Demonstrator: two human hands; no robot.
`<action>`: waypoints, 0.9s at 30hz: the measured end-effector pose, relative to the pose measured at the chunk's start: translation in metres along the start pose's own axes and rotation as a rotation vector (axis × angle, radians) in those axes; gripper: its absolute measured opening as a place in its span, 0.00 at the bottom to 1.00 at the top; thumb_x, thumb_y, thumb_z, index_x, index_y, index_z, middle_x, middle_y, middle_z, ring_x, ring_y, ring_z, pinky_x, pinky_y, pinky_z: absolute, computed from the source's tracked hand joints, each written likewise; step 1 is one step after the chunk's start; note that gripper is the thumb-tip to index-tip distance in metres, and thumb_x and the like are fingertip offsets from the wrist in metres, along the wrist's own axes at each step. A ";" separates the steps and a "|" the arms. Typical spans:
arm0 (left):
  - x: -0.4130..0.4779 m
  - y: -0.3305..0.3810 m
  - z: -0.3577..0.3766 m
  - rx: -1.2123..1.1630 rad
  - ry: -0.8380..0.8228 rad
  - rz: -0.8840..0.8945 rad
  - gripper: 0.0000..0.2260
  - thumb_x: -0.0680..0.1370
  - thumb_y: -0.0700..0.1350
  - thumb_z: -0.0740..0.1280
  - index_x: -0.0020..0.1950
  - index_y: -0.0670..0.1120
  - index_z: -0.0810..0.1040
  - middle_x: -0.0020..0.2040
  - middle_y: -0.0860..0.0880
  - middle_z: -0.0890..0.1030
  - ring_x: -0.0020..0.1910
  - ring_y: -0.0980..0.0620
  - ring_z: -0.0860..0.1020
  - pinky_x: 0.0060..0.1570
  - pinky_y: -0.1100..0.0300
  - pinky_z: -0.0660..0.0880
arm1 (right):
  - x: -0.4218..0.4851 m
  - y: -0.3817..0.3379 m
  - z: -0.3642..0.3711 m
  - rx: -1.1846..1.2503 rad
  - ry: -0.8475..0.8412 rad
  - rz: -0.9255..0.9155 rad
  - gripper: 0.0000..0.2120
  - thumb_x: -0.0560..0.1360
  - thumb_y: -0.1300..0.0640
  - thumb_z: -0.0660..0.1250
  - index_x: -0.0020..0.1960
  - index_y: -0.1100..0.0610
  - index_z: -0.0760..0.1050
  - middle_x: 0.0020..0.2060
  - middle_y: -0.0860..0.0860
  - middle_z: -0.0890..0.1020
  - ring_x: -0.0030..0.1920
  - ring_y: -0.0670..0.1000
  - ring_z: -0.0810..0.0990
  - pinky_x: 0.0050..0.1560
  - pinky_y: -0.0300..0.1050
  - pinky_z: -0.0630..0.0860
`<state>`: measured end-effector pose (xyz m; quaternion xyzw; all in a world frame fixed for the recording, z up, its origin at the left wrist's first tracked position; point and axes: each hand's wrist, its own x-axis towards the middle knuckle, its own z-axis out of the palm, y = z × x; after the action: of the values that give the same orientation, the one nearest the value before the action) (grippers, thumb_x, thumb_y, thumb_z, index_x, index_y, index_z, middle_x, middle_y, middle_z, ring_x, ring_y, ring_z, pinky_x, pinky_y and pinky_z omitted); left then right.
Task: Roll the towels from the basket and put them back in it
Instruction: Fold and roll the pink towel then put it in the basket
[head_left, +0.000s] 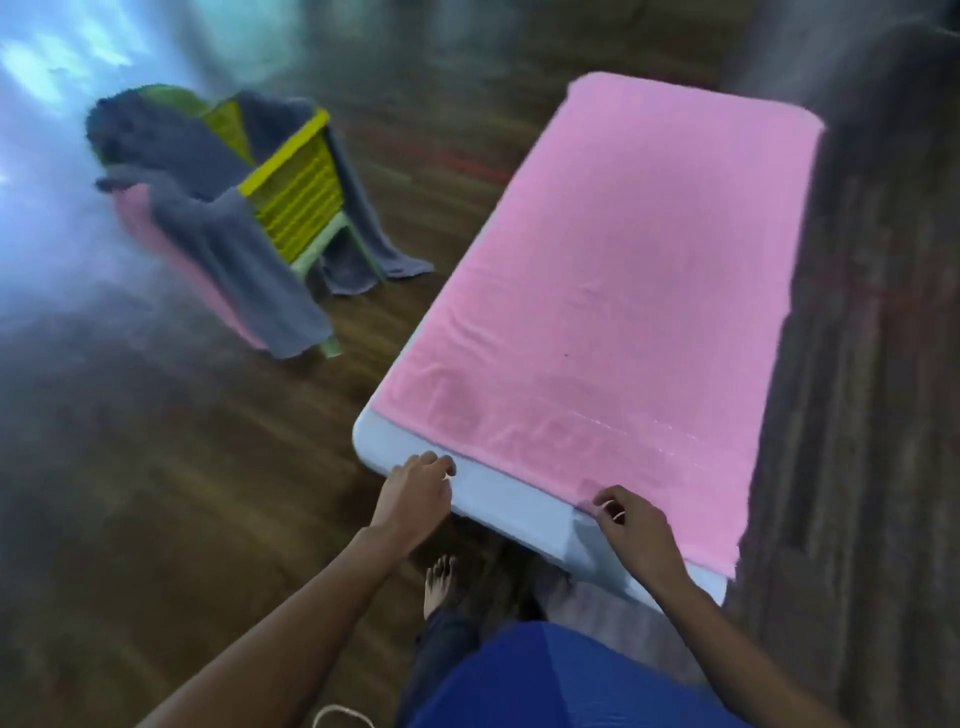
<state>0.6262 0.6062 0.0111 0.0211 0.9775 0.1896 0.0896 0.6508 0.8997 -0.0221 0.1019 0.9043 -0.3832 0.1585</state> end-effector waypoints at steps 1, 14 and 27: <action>0.012 -0.007 0.001 0.003 -0.035 0.042 0.10 0.78 0.40 0.62 0.57 0.44 0.79 0.52 0.47 0.80 0.52 0.46 0.77 0.53 0.51 0.73 | 0.000 0.004 0.005 -0.012 0.035 0.037 0.04 0.77 0.56 0.65 0.48 0.48 0.76 0.41 0.44 0.79 0.41 0.46 0.78 0.40 0.42 0.72; 0.116 -0.077 -0.001 0.311 -0.262 0.369 0.17 0.60 0.27 0.70 0.44 0.42 0.74 0.40 0.44 0.75 0.37 0.41 0.73 0.30 0.54 0.64 | -0.011 0.028 0.039 -0.490 0.376 0.232 0.22 0.56 0.75 0.70 0.49 0.61 0.78 0.42 0.59 0.78 0.38 0.62 0.75 0.33 0.52 0.73; 0.125 -0.109 0.005 0.286 -0.253 0.544 0.20 0.59 0.32 0.75 0.49 0.43 0.78 0.44 0.47 0.78 0.40 0.44 0.77 0.29 0.53 0.76 | -0.004 0.060 0.021 -0.574 0.283 0.090 0.17 0.61 0.69 0.78 0.46 0.59 0.77 0.41 0.53 0.79 0.38 0.56 0.76 0.30 0.48 0.74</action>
<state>0.5035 0.5162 -0.0554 0.3171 0.9339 0.0633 0.1525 0.6773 0.9248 -0.0740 0.1450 0.9831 -0.0872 0.0703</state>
